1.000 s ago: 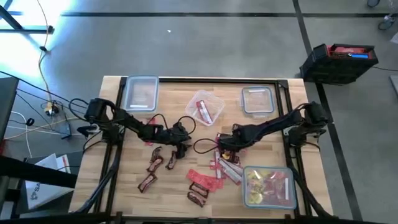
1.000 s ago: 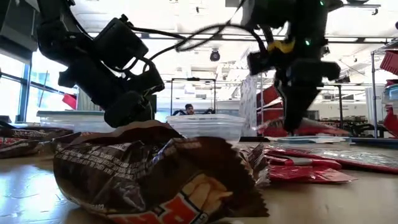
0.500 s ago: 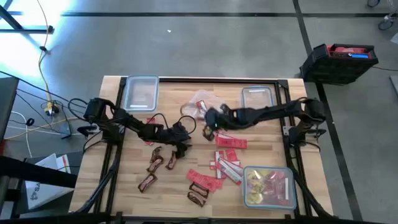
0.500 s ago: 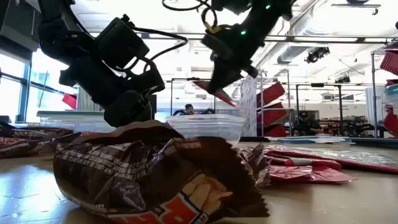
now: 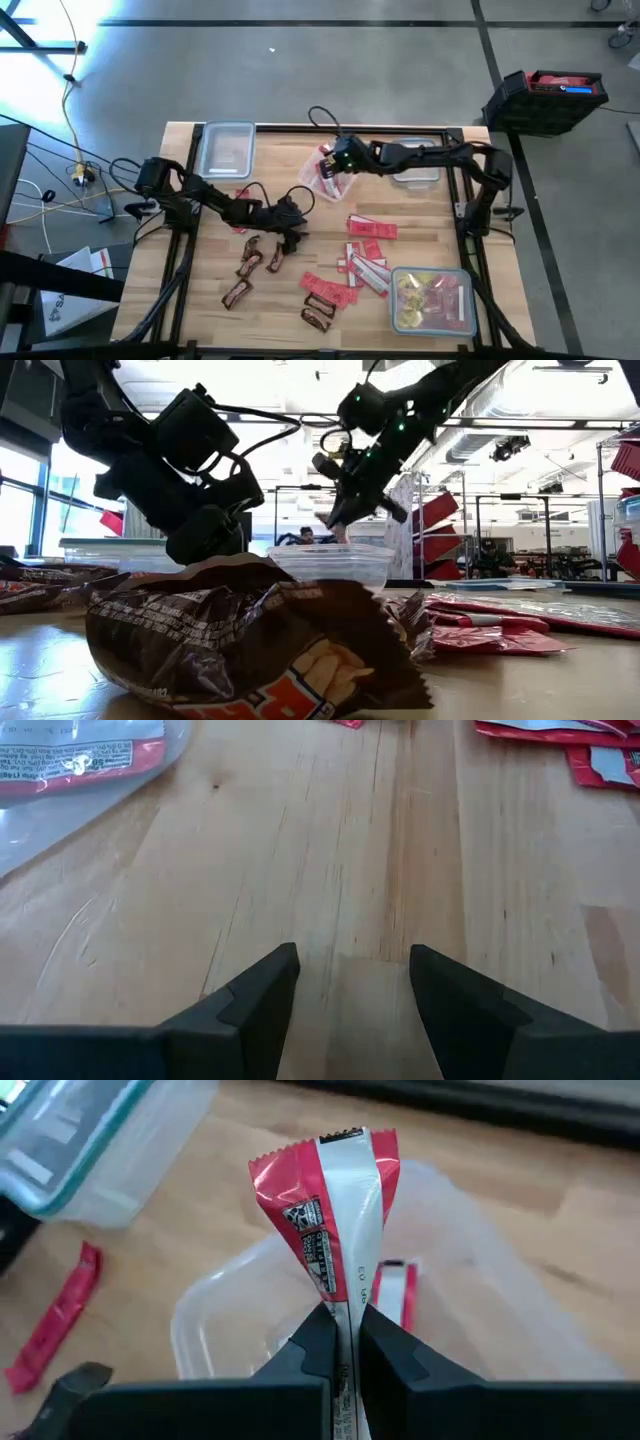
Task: Sort candy
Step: Put the strawberry red into the upper middle transparent bin
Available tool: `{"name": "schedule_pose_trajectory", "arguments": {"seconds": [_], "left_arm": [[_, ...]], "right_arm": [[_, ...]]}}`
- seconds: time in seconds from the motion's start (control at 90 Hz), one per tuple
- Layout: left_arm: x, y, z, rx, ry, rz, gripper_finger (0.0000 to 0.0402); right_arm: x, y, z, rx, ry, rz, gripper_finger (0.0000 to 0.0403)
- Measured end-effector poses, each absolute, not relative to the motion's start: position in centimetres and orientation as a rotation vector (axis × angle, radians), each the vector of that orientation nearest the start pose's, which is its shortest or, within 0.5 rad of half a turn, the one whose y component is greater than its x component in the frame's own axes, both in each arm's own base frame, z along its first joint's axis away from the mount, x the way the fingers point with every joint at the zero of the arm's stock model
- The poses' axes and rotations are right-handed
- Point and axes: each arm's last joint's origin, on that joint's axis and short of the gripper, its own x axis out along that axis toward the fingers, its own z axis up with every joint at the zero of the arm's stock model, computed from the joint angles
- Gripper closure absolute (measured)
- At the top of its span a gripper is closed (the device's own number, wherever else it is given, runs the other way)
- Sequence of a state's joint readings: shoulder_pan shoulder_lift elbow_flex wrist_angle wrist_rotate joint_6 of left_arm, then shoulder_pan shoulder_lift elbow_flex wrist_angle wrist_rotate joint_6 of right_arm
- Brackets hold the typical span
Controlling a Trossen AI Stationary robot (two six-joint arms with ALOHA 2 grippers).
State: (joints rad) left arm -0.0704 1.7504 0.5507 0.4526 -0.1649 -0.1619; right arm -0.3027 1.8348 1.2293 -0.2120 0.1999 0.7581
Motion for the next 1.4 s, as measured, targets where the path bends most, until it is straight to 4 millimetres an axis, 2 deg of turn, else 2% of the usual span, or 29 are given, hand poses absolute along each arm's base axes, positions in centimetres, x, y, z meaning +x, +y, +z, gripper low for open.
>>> {"name": "schedule_pose_trajectory", "arguments": {"seconds": [0.133,0.533,0.744,0.833,1.011,1.211,1.289,1.4], "left_arm": [[28.2,-1.5,9.1,-0.066,0.731,0.151,0.0218],[28.3,-1.5,9.2,-0.067,0.726,0.151,0.0218],[28.3,-1.5,9.2,-0.068,0.727,0.15,0.0218],[28.2,-1.5,9.1,-0.068,0.731,0.149,0.0218],[28.2,-1.5,9.1,-0.067,0.739,0.148,0.0218],[28.2,-1.5,9.1,-0.074,0.745,0.152,0.0218],[28.1,-1.5,9.2,-0.074,0.741,0.156,0.0218],[28.0,-1.4,10.0,-0.077,0.717,0.163,0.0218]], "right_arm": [[37.3,-12.2,18.7,0.745,0.638,-0.773,0.0384],[37.3,-12.2,18.6,0.704,0.662,-0.754,0.029],[37.5,-11.8,19.9,0.636,0.705,-0.679,0.0279],[37.6,-10.9,20.7,0.598,0.725,-0.662,0.0279],[37.6,-7.4,22.9,0.488,0.805,-0.553,0.0279],[36.4,-1.4,24.8,0.424,0.917,-0.435,0.0279],[35.8,1.4,25.1,0.338,0.958,-0.383,0.0279],[34.7,5.3,24.4,0.2,1.03,-0.373,0.0279]]}}
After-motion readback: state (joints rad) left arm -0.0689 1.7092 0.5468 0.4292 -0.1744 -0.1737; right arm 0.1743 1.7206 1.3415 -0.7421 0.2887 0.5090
